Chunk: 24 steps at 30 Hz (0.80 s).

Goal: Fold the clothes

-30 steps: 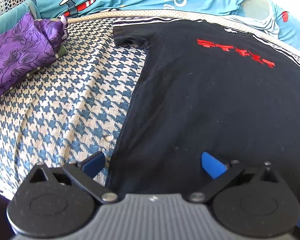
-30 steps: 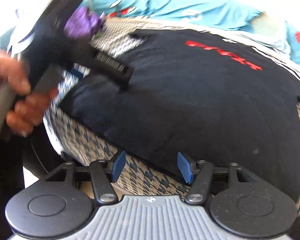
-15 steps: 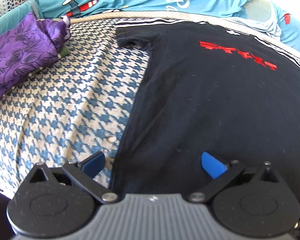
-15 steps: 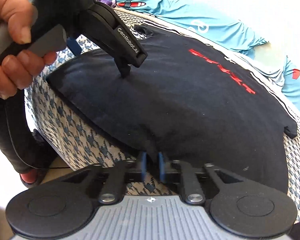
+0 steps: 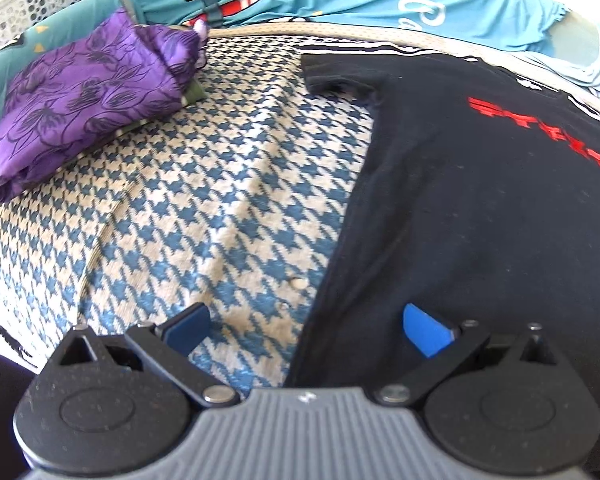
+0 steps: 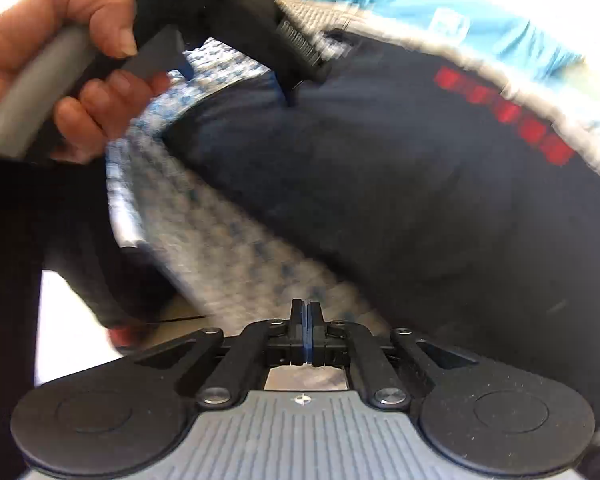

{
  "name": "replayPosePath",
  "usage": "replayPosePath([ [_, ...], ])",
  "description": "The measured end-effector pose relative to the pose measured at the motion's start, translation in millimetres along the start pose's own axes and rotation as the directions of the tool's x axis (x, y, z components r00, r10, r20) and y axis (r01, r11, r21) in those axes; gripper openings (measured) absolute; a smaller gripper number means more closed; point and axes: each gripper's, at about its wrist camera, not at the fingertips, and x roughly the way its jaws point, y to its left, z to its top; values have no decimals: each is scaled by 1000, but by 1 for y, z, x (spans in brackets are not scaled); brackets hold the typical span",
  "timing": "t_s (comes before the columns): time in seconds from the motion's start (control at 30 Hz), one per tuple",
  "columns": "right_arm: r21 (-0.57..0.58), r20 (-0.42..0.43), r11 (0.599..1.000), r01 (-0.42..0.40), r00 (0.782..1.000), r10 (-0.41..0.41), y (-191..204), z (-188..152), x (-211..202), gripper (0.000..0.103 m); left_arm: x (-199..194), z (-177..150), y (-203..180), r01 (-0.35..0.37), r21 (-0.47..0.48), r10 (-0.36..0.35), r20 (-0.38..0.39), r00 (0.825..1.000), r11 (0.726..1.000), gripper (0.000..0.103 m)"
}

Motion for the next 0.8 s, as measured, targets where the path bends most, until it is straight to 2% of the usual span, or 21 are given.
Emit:
replayPosePath([
  [0.03,22,20,1000,21,1000,-22,-5,2,-3,3,0,1,0,-4,0,4,3,1000,1000,103],
  [0.13,196,39,980,-17,999,10,-35,5,-9,3,-4,2,-1,11,-7,-11,34,999,1000,103],
  [0.2,238,47,971,-13,999,2,-40,5,-12,3,-9,2,-1,29,-13,-28,60,998,999,103],
  [0.37,223,63,974,-30,998,17,-39,7,-18,8,-18,1,-7,47,-1,-46,126,991,999,103],
  [0.43,219,75,973,-69,996,53,-39,6,-21,18,-18,1,-9,65,8,-65,127,990,998,103],
  [0.6,214,119,969,-126,988,102,-40,5,-28,25,-18,0,-19,106,57,-113,131,985,993,103],
  [0.77,311,143,947,-84,989,41,-52,4,-31,30,-19,-4,-33,162,115,-178,141,974,980,103],
  [0.8,341,141,938,-67,990,19,-56,3,-31,33,-19,-4,-37,177,130,-195,138,971,976,103],
])
